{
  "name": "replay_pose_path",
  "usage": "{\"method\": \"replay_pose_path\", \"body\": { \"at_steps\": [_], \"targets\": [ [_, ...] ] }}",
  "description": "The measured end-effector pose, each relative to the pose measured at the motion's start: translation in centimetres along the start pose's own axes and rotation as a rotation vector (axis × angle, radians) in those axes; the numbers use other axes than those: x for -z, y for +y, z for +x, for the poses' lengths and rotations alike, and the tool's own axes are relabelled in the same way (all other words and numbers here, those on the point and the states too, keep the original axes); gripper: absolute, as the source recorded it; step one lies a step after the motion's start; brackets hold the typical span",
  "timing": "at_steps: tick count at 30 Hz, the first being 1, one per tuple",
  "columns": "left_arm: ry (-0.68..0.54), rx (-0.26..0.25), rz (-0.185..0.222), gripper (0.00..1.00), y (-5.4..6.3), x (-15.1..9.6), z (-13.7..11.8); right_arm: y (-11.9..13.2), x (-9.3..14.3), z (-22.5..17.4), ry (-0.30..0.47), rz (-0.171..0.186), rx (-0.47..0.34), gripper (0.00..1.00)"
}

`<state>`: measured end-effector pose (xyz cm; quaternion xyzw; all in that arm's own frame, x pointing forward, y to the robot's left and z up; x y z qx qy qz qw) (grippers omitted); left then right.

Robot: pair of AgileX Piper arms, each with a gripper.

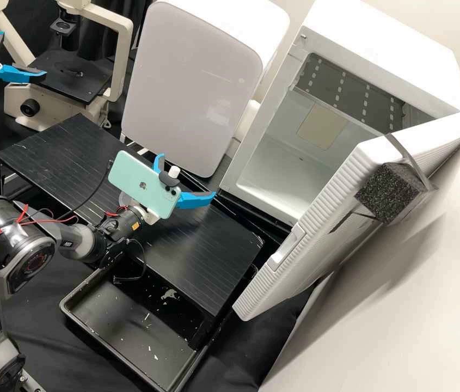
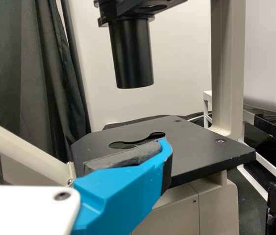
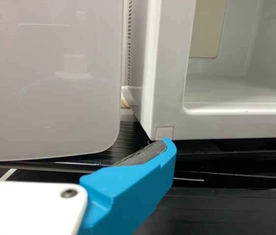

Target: Place the petri dish in the incubator

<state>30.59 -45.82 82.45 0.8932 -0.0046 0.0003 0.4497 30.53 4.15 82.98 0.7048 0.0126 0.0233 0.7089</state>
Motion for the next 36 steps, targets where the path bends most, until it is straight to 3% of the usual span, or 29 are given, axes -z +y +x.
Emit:
{"method": "replay_pose_path", "body": {
  "at_steps": [9,14,21,26,36],
  "targets": [
    [0.0,0.0,0.0,1.0,0.0,0.0,0.0,-0.1,-0.1,-0.2,0.002,0.0,-0.001,1.0],
    [0.0,0.0,0.0,1.0,0.0,0.0,0.0,-0.6,-0.4,-2.5,0.015,0.003,-0.006,1.0],
    [0.0,0.0,0.0,1.0,0.0,0.0,0.0,-0.7,0.2,-6.9,0.105,0.031,-0.034,1.0],
    [0.0,0.0,0.0,1.0,0.0,0.0,0.0,-2.2,0.6,-8.8,0.139,0.032,0.015,1.0],
    [0.0,0.0,0.0,1.0,0.0,0.0,0.0,-3.9,-0.6,-9.1,0.07,0.003,0.083,1.0]
  ]
}}
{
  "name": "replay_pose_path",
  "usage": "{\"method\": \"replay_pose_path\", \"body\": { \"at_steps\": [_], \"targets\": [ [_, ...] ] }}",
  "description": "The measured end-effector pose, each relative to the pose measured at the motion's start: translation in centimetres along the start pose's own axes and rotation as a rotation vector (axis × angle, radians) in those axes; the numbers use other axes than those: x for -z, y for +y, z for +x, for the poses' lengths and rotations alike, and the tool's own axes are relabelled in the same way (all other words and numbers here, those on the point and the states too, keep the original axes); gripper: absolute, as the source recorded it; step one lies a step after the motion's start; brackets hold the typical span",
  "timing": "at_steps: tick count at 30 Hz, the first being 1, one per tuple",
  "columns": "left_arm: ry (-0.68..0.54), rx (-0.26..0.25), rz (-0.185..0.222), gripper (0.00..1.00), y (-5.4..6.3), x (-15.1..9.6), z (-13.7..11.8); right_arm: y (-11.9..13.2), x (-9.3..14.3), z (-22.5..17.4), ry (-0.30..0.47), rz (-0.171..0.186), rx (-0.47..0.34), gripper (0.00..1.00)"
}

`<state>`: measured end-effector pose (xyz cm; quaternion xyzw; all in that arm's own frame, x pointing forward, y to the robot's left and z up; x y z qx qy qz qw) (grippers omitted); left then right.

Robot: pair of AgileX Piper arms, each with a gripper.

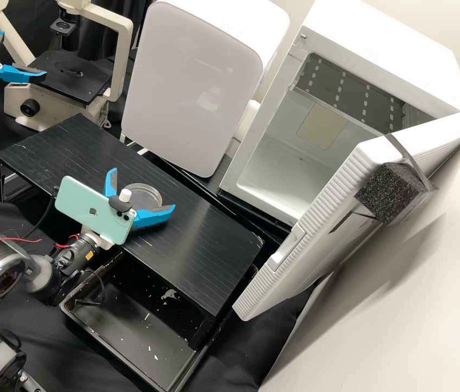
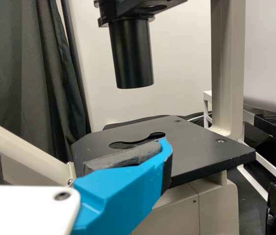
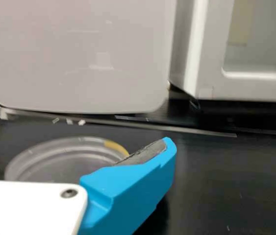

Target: Place the petri dish in the incubator

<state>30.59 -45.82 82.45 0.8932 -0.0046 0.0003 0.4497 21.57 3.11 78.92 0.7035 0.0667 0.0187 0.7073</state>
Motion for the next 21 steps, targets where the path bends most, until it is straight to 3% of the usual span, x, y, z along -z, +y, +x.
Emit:
{"method": "replay_pose_path", "body": {
  "at_steps": [6,21],
  "targets": [
    [0.0,0.0,0.0,1.0,0.0,0.0,0.0,-0.5,-0.8,0.2,-0.045,-0.015,0.015,1.0],
    [0.0,0.0,0.0,1.0,0.0,0.0,0.0,-0.3,-1.2,0.5,-0.052,-0.03,-0.004,1.0]
  ]
}}
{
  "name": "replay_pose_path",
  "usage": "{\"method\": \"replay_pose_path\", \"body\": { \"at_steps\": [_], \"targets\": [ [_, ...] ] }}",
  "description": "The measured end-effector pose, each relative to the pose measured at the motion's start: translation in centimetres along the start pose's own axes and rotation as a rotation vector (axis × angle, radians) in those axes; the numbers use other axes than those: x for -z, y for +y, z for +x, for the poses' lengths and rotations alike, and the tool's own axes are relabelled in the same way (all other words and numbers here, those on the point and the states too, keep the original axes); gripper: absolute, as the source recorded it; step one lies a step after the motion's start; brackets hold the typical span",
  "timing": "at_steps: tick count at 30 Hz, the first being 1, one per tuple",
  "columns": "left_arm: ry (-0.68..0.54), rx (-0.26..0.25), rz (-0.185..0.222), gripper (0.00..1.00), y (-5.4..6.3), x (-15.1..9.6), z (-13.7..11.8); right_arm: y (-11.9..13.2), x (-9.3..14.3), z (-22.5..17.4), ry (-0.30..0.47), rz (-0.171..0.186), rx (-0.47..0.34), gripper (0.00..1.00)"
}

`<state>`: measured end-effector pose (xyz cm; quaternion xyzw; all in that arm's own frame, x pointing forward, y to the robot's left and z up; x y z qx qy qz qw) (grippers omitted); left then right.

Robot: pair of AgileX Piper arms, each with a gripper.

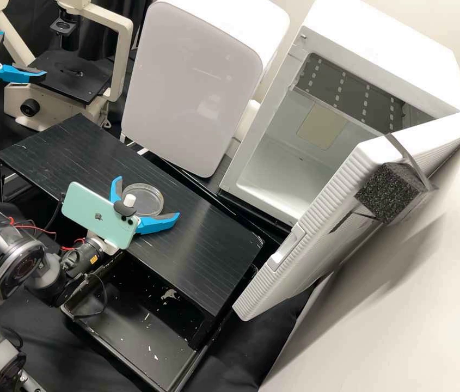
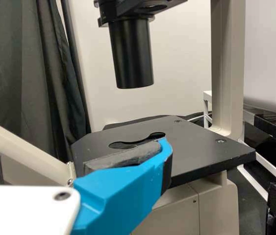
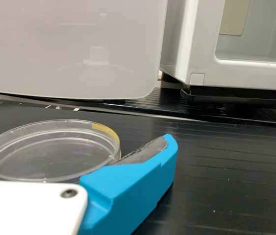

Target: Place the petri dish in the incubator

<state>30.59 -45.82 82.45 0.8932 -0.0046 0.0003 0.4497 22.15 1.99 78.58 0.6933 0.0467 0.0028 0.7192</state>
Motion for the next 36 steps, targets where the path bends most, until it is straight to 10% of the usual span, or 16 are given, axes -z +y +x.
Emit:
{"method": "replay_pose_path", "body": {
  "at_steps": [3,4,36],
  "targets": [
    [0.0,0.0,0.0,1.0,0.0,0.0,0.0,0.11,0.1,-0.04,0.005,0.0,-0.005,1.0],
    [0.0,0.0,0.0,1.0,0.0,0.0,0.0,0.11,0.1,-0.04,0.005,0.0,-0.005,0.0],
    [0.0,0.0,0.0,1.0,0.0,0.0,0.0,0.26,0.05,-0.06,0.007,-0.004,-0.008,0.0]
  ]
}}
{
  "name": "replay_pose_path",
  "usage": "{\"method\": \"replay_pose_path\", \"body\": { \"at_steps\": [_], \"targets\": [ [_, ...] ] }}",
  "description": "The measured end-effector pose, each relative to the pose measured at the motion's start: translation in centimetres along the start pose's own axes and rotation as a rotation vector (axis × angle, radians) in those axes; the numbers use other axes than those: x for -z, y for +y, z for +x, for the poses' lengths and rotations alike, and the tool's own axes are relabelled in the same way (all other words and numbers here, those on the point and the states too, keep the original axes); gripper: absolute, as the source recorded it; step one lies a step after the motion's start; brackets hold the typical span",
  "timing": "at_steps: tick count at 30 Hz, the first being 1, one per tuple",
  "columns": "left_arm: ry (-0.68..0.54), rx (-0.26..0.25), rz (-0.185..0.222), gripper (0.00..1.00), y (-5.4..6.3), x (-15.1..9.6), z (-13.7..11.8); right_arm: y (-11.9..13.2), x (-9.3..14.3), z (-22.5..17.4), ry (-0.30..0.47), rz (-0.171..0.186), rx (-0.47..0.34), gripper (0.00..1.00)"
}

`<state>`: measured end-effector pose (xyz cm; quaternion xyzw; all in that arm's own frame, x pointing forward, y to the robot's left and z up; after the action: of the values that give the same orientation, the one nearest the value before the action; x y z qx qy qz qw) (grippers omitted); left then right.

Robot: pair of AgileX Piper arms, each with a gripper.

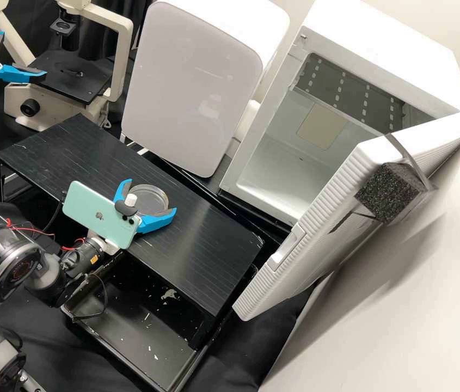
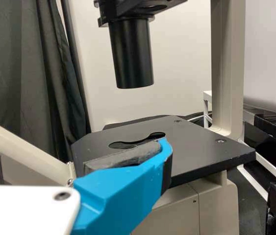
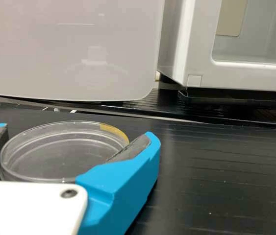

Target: Place the petri dish in the incubator

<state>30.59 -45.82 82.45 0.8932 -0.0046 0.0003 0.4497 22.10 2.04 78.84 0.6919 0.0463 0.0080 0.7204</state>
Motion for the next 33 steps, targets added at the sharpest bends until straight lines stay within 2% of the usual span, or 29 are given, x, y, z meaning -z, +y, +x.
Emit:
{"method": "replay_pose_path", "body": {
  "at_steps": [4,10,16,20,26,33],
  "targets": [
    [0.0,0.0,0.0,1.0,0.0,0.0,0.0,0.0,0.0,0.0,0.003,-0.002,0.003,0.0],
    [0.0,0.0,0.0,1.0,0.0,0.0,0.0,0.3,-0.2,0.0,0.0,0.018,0.001,0.0],
    [0.0,0.0,0.0,1.0,0.0,0.0,0.0,1.7,-1.0,0.0,-0.021,0.032,-0.032,0.0],
    [0.0,0.0,0.0,1.0,0.0,0.0,0.0,3.8,-2.1,0.4,-0.04,0.046,-0.099,0.0],
    [0.0,0.0,0.0,1.0,0.0,0.0,0.0,8.2,-4.0,1.2,-0.073,0.055,-0.248,0.0],
    [0.0,0.0,0.0,1.0,0.0,0.0,0.0,12.7,-5.7,5.0,-0.066,0.016,-0.366,0.0]
  ]
}}
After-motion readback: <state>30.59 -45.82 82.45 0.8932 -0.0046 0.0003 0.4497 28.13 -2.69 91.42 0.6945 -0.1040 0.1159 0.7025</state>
